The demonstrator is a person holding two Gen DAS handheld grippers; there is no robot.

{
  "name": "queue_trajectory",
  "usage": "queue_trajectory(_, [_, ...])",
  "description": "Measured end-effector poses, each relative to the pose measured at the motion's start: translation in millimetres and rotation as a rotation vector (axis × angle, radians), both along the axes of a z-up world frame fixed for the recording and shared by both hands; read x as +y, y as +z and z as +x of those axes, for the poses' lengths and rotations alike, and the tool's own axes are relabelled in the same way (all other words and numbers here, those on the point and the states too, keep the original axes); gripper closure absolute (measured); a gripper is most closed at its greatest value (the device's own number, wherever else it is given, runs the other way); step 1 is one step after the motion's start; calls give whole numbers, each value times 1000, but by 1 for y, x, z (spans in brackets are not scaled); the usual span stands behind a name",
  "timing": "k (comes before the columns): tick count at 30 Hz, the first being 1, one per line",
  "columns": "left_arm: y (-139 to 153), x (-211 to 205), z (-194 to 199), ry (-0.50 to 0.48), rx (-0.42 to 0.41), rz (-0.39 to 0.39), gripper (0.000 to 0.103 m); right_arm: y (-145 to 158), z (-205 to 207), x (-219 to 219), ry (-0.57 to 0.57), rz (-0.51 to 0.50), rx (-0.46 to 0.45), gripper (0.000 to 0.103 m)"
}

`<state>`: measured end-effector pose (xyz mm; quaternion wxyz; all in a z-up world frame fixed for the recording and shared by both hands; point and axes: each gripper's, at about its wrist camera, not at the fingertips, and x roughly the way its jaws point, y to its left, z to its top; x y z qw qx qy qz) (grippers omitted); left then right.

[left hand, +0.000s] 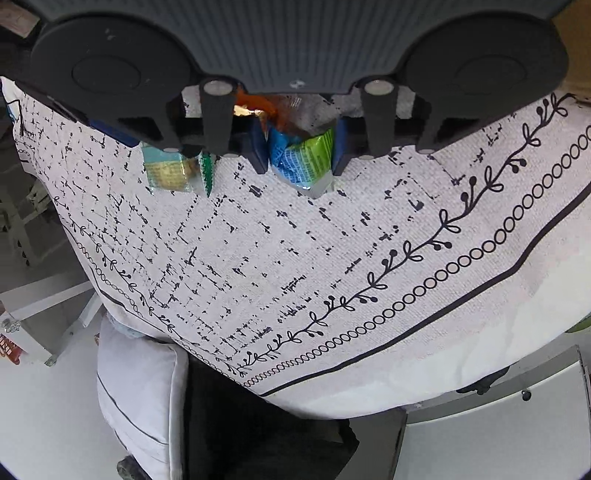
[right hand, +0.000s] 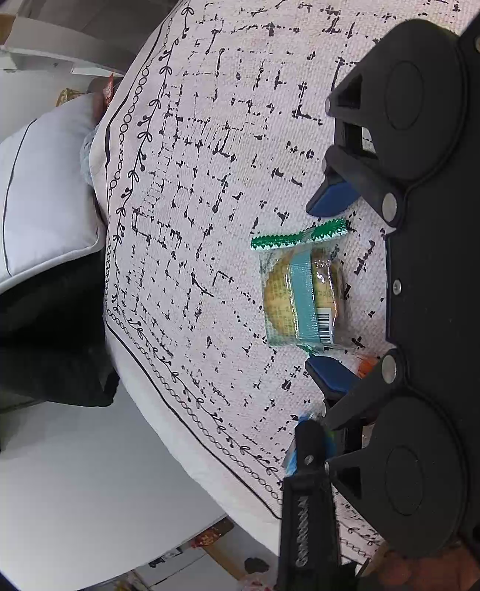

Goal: Organize snacks
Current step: 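Grasp the blue-green wrapper with the left gripper while the right grasps the round biscuit pack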

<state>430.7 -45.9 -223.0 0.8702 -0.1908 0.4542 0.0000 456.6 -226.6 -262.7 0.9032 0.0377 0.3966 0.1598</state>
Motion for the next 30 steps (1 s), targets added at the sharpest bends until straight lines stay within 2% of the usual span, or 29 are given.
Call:
queue_trajectory(2, [3,2,-3,7,-8,12,69,1,-1,2,0,-15,-1,42])
queue_trajectory(5, [10,6,-6,23,-15,18,69,4,-2,1,13,8,17,54])
queue_trajectory(9, [24,11,-13,40,-33,30,69,9,-5,-2,13,23,35,55])
queue_trajectory(16, [49,23,-33,74,-59,46,69,35,-19,-7,24,71,-3,55])
queue_trajectory(24, [84,35,-59,114,-104,50,69,61,-38,6,95,103,-50,55])
queue_trajectory(30, [102,50,-84,144,-112,82,69,71,-52,22,154,112,-62,55])
